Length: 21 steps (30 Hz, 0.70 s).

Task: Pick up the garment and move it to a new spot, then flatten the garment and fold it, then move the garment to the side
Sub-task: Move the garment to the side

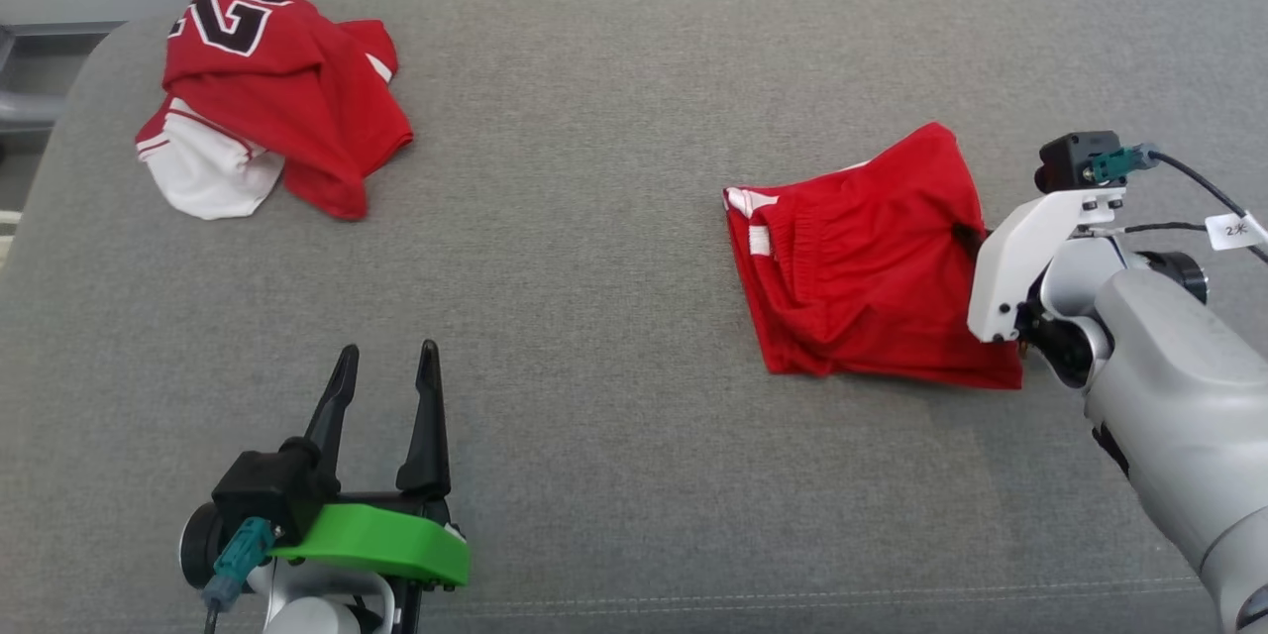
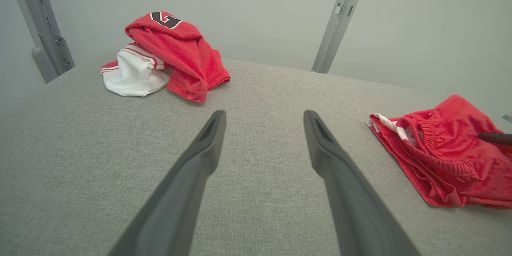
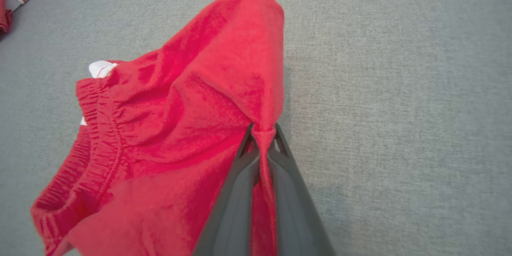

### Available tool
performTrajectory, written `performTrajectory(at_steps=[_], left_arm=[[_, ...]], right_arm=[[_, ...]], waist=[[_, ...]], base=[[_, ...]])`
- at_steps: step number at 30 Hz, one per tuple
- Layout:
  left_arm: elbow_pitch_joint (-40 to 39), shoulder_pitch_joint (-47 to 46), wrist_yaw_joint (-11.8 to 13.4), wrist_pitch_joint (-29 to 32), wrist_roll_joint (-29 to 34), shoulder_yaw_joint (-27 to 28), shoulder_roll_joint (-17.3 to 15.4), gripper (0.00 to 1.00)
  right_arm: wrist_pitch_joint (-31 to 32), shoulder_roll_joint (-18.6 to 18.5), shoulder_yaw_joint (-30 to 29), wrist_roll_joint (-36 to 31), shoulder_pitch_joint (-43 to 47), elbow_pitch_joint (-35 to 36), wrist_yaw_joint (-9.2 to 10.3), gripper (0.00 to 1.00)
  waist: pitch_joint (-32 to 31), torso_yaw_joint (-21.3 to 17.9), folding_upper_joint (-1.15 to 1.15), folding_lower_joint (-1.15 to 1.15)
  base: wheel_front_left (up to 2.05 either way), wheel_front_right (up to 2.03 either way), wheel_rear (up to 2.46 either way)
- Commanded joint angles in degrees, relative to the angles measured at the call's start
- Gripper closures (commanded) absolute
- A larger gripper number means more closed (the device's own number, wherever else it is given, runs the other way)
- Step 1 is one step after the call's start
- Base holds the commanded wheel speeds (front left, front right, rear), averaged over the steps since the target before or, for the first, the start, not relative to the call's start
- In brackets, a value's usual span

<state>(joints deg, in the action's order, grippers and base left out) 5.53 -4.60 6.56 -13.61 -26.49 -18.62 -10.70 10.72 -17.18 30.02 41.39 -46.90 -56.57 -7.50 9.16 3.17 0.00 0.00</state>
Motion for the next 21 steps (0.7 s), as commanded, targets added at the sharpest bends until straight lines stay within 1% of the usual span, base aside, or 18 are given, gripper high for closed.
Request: performTrajectory(at_steps=[1,9,16,21], left_arm=[[-0.44,-1.43,0.0,0.06,0.49,-0.04,-0.42,0.0],[-1.45,-4.49,-0.67,1.27,1.91,-1.9,-0.75,0.0],[-3.02,-7.68,-0.48,2.81,3.27,-2.51,-1.88,0.0],[-4.04,-9.83,-0.56,3.96,4.22,-3.04,-2.6,0.0]], right_arm=[[-0.53,-0.65,-0.08,-0.49,-0.68,-0.22,0.02,1.0],[-2.08,-2.15,-0.59,-1.12,-4.53,-1.4,0.02,1.0],[-3.51,-1.22,-0.69,-0.66,-7.21,-1.91,0.02,1.0],[-4.53,-0.55,-0.46,-0.62,-9.16,-2.47,0.02,1.0]], waist=[[1.17,-2.46,0.0,0.0],[4.16,-10.29,0.0,0.0],[7.25,-17.1,0.0,0.0],[9.74,-19.72,0.0,0.0]], base=[[0.0,0.0,0.0],[0.0,0.0,0.0],[0.0,0.0,0.0],[0.0,0.0,0.0]])
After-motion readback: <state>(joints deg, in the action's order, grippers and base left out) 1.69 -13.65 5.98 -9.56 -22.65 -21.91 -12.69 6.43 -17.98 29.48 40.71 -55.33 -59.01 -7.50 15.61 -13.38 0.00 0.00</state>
